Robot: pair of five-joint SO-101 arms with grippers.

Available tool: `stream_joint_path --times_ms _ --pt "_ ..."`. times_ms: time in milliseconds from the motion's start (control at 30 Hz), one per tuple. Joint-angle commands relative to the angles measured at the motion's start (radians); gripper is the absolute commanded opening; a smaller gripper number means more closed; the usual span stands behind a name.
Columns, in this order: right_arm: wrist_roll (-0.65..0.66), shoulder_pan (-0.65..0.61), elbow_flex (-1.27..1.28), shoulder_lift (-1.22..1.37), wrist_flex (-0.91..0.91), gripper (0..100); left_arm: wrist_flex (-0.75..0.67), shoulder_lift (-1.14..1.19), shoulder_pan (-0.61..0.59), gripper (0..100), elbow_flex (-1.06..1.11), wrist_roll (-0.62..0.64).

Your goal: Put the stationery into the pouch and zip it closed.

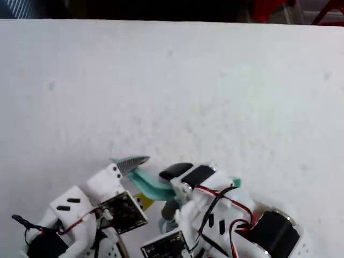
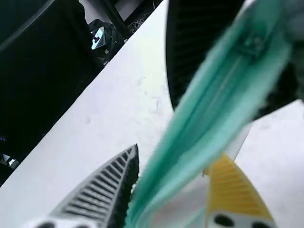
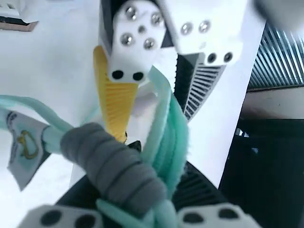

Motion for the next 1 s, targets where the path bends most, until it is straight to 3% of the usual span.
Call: stream_joint_path --times_ms 0,700,967 --pt "0.018 -0.005 -0.003 -0.002 -0.001 1.7 -0.035 0.012 0.015 24 0.012 -0.035" --pt "0.014 -0.038 -0.083 0.008 -0.001 1.7 -0.08 0.012 0.013 24 0.014 0.044" --pt "0.011 -0.033 -0.084 -0.001 -0.007 1.7 -0.08 0.012 0.097 20 0.077 0.044"
